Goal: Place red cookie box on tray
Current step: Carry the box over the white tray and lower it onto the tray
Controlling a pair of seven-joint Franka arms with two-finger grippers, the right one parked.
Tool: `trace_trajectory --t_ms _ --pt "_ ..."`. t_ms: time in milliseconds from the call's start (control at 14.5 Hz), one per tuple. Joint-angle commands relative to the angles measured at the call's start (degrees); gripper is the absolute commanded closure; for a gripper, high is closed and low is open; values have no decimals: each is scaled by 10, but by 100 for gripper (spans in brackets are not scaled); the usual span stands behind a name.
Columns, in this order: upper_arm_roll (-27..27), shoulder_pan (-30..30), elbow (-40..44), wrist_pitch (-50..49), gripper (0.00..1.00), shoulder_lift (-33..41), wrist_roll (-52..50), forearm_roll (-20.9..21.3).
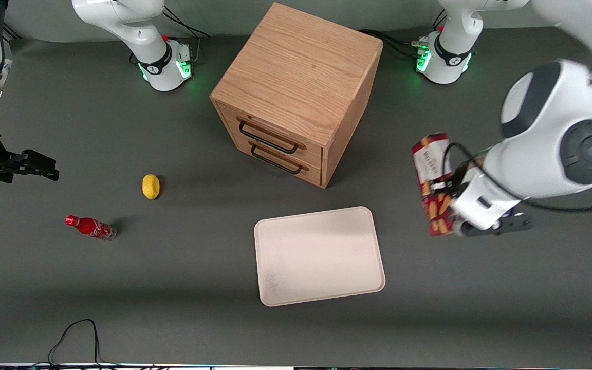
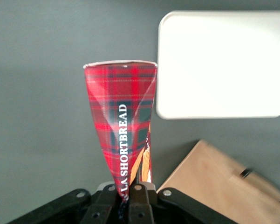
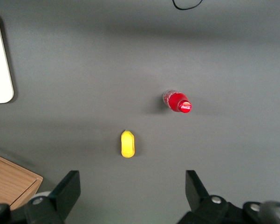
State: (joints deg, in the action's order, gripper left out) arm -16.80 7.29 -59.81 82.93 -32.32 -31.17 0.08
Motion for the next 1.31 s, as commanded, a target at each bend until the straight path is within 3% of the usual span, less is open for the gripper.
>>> trace_trajectory --t_ms 0,619,1238 --pt "5 30 54 31 100 -53 -52 3" --pt "6 85 44 186 100 -177 -40 77" --pt "20 84 -17 299 100 -211 -49 84"
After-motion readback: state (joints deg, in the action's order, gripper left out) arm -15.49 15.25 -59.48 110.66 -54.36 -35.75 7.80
